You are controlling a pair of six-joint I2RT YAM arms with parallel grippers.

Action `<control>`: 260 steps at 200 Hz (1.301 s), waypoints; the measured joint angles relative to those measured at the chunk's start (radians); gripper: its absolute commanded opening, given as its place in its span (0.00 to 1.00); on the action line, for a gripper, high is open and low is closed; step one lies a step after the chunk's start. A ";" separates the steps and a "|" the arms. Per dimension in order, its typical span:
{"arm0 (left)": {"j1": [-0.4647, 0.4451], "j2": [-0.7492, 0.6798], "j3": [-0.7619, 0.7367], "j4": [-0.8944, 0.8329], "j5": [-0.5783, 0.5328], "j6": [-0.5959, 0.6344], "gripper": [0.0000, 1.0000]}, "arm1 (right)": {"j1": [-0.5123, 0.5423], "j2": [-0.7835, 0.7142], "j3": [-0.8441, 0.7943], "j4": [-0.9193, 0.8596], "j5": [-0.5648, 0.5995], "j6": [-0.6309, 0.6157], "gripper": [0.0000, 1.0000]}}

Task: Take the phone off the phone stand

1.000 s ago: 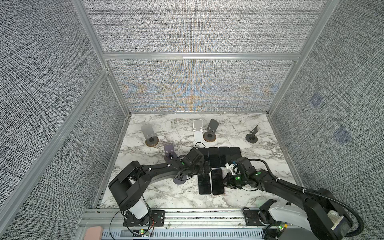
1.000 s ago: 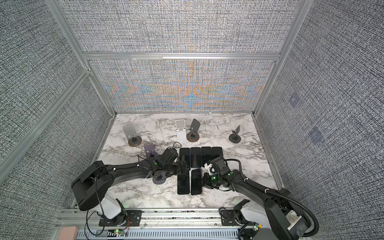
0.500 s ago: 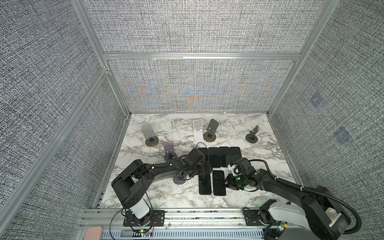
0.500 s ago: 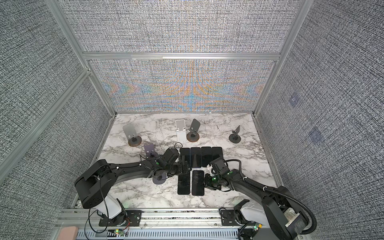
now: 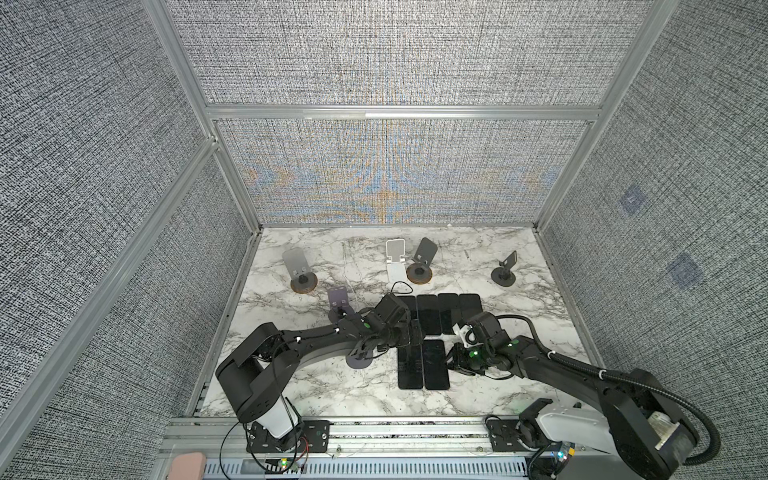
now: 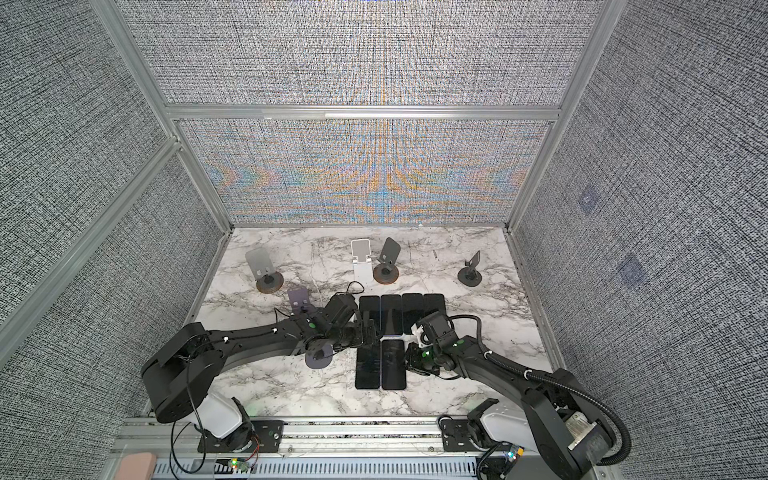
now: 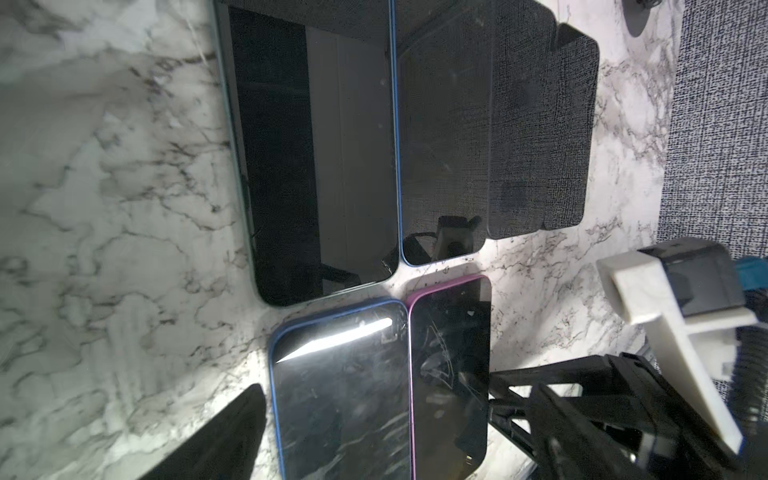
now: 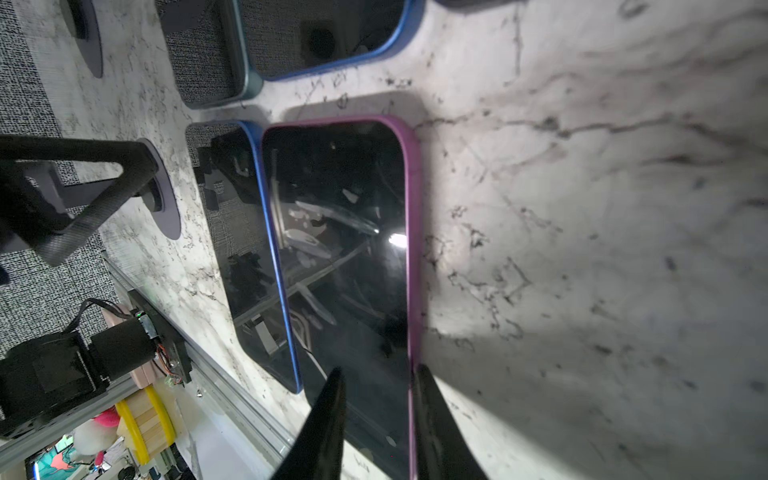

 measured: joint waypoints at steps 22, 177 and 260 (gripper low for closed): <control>0.000 -0.038 0.025 -0.046 -0.026 0.023 0.99 | 0.000 -0.043 0.042 -0.057 0.026 -0.018 0.38; 0.378 -0.729 -0.198 -0.309 -0.992 0.502 0.99 | -0.355 -0.156 0.108 0.017 0.800 -0.579 0.99; 0.675 -0.562 -0.547 0.312 -0.983 0.775 0.99 | -0.432 0.026 -0.077 0.552 0.819 -0.703 0.99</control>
